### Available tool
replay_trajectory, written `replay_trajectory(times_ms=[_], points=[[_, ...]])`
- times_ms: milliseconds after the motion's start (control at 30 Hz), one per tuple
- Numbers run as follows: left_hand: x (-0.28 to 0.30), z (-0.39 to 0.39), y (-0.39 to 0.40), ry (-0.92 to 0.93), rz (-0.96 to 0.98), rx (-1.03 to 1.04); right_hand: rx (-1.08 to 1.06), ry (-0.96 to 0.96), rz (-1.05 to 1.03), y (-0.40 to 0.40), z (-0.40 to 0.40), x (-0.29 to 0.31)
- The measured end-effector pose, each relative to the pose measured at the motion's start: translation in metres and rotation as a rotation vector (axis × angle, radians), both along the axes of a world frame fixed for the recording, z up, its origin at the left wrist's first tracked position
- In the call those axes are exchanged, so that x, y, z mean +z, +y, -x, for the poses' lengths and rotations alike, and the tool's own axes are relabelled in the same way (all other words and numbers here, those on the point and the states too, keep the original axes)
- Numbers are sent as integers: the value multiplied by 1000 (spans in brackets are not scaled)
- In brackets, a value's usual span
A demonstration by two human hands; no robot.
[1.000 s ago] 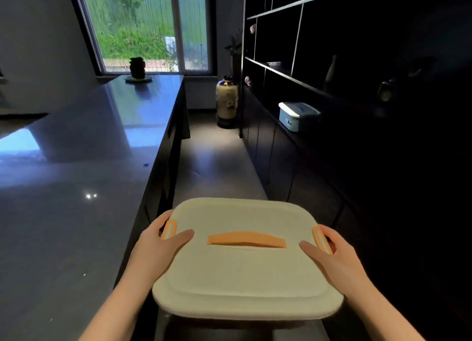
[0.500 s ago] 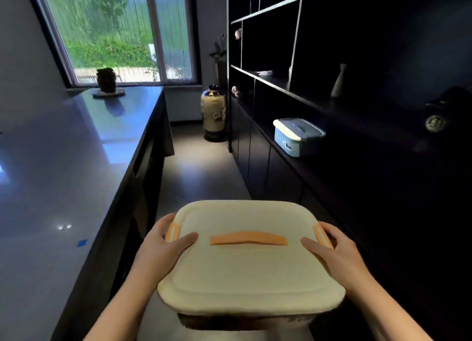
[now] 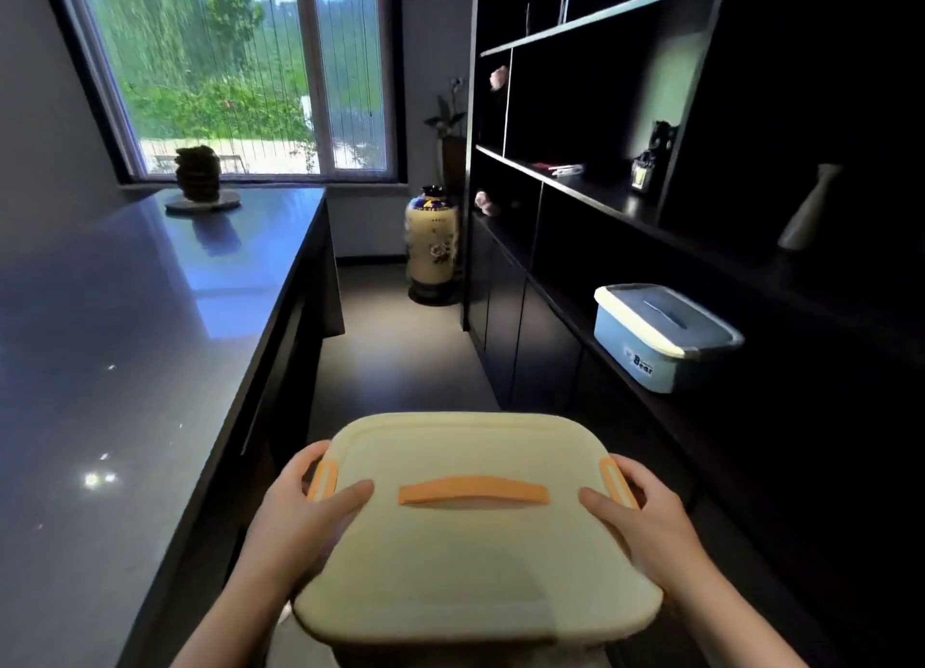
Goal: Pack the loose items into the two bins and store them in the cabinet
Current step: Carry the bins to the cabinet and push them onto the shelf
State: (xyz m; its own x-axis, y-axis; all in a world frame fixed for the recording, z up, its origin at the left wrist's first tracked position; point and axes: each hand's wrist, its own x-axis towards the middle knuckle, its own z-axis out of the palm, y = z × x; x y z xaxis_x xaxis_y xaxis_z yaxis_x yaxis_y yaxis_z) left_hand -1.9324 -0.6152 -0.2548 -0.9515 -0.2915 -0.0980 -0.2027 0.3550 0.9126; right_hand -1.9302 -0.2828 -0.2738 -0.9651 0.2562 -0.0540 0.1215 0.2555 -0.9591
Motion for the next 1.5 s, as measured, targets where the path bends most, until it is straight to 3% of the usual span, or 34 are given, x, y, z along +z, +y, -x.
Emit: replay_trajectory(times_ms=[400, 1100, 1500], points=[[19, 264, -24, 3, 65, -193, -212, -27, 42, -33, 193, 9], [-16, 671, 114, -77, 148, -381, -372, 41, 134, 72, 534, -11], [-50, 905, 182, -125, -11, -699, -757, 122, 316, 68, 666, -39]])
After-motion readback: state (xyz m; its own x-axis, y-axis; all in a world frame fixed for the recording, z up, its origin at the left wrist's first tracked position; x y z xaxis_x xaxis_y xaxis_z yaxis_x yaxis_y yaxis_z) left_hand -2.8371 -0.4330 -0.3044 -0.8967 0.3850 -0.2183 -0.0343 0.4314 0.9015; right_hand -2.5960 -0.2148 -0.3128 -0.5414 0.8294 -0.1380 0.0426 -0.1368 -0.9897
